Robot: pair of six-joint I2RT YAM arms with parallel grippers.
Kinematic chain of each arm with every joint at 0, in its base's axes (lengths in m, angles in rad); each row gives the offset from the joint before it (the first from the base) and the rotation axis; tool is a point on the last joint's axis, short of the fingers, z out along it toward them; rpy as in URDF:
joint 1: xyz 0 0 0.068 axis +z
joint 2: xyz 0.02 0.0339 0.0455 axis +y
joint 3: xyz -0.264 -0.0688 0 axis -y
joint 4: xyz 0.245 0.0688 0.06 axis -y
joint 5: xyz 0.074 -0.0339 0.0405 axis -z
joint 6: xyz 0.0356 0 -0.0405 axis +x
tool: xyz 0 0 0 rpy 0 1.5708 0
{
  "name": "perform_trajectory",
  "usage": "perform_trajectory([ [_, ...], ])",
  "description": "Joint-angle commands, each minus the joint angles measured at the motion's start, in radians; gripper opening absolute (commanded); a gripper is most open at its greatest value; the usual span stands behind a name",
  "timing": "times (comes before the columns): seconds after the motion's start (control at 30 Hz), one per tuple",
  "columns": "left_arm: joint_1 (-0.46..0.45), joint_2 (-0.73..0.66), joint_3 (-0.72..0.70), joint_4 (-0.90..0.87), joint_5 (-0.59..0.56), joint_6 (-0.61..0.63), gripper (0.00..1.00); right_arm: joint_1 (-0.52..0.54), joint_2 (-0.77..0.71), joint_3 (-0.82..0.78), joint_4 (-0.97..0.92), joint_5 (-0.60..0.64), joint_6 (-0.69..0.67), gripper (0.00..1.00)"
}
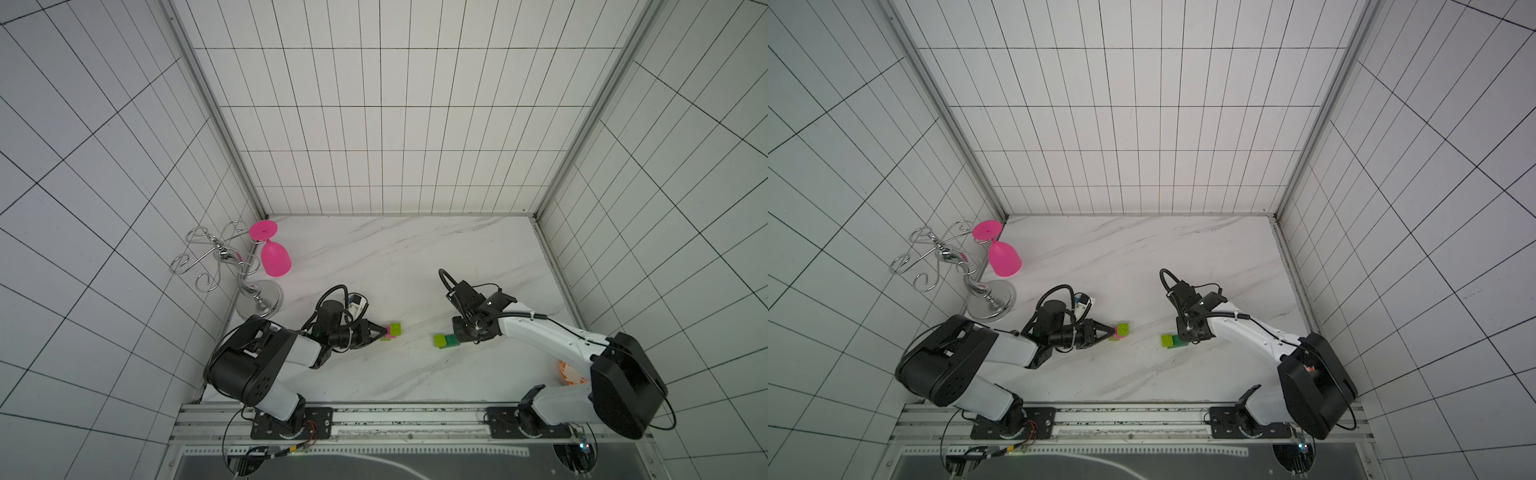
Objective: Assemble the letter y with lego
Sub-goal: Place the lego brick at the center of the board.
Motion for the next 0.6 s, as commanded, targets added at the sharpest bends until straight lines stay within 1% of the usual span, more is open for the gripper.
perform_trajectory([
  [0.0, 0.011, 0.035, -0.031, -0.14, -0.093, 0.014, 0.17, -0.061, 0.092, 0.145, 0.003, 0.021, -0.087, 0.2],
  [0.07, 0.011, 0.032, -0.034, -0.143, -0.096, 0.013, 0.17, -0.074, 0.149, 0.177, 0.023, 0.029, -0.112, 0.2],
  [0.2, 0.011, 0.029, -0.031, -0.149, -0.097, 0.013, 0.17, -0.097, 0.234, 0.198, 0.081, -0.002, -0.139, 0.2],
  [0.3, 0.011, 0.03, -0.029, -0.152, -0.096, 0.015, 0.18, -0.112, 0.266, 0.19, 0.128, -0.039, -0.149, 0.2],
  [0.43, 0.011, 0.039, -0.023, -0.153, -0.095, 0.016, 0.17, -0.119, 0.273, 0.178, 0.147, -0.043, -0.157, 0.21],
  [0.5, 0.011, 0.042, -0.022, -0.153, -0.096, 0.016, 0.17, -0.121, 0.266, 0.171, 0.151, -0.044, -0.159, 0.25],
  [0.53, 0.011, 0.045, -0.022, -0.152, -0.097, 0.016, 0.17, -0.123, 0.262, 0.17, 0.153, -0.044, -0.159, 0.33],
  [0.57, 0.011, 0.046, -0.022, -0.15, -0.096, 0.017, 0.17, -0.125, 0.256, 0.168, 0.156, -0.044, -0.161, 0.39],
])
